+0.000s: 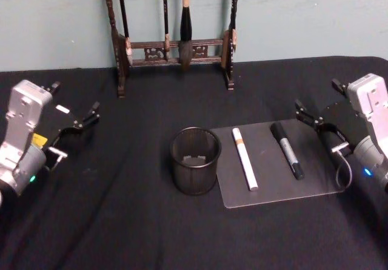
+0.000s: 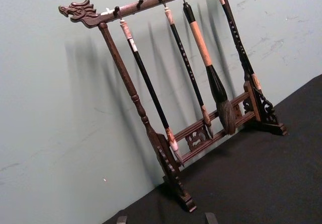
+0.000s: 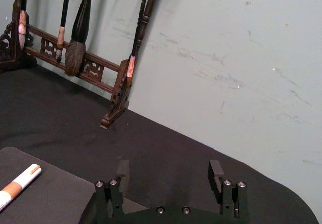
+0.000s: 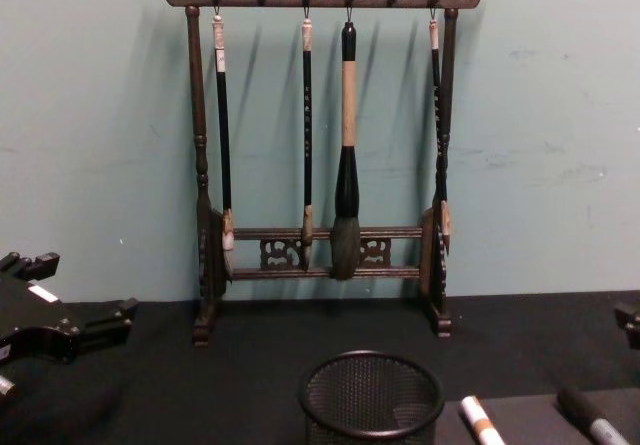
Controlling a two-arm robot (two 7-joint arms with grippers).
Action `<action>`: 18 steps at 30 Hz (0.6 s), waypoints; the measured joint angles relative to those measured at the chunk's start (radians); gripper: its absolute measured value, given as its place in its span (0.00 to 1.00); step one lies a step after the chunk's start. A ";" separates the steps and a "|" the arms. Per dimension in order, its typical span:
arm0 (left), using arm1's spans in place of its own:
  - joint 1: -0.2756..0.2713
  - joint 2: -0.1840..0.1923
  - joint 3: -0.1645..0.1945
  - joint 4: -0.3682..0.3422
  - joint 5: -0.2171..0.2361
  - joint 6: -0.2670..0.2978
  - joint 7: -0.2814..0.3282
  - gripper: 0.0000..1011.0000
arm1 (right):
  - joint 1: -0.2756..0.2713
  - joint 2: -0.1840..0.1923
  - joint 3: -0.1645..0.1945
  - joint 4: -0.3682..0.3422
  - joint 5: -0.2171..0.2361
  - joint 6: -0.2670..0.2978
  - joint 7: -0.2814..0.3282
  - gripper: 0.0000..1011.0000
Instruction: Pick up the water-based marker from the table and place it into the pen holder.
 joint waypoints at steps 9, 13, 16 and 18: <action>0.000 0.000 0.000 0.000 0.000 0.000 0.000 0.99 | 0.000 0.000 0.000 0.000 0.000 0.000 0.000 0.99; 0.000 0.000 0.000 0.000 0.000 0.000 0.000 0.99 | 0.000 0.000 0.000 0.000 0.000 0.000 0.000 0.99; 0.000 0.000 0.000 0.000 0.000 0.000 0.000 0.99 | 0.000 0.000 0.000 0.000 0.000 0.000 0.000 0.99; 0.000 0.000 0.000 0.000 0.000 0.000 0.000 0.99 | 0.000 0.000 0.000 0.000 0.000 0.000 0.000 0.99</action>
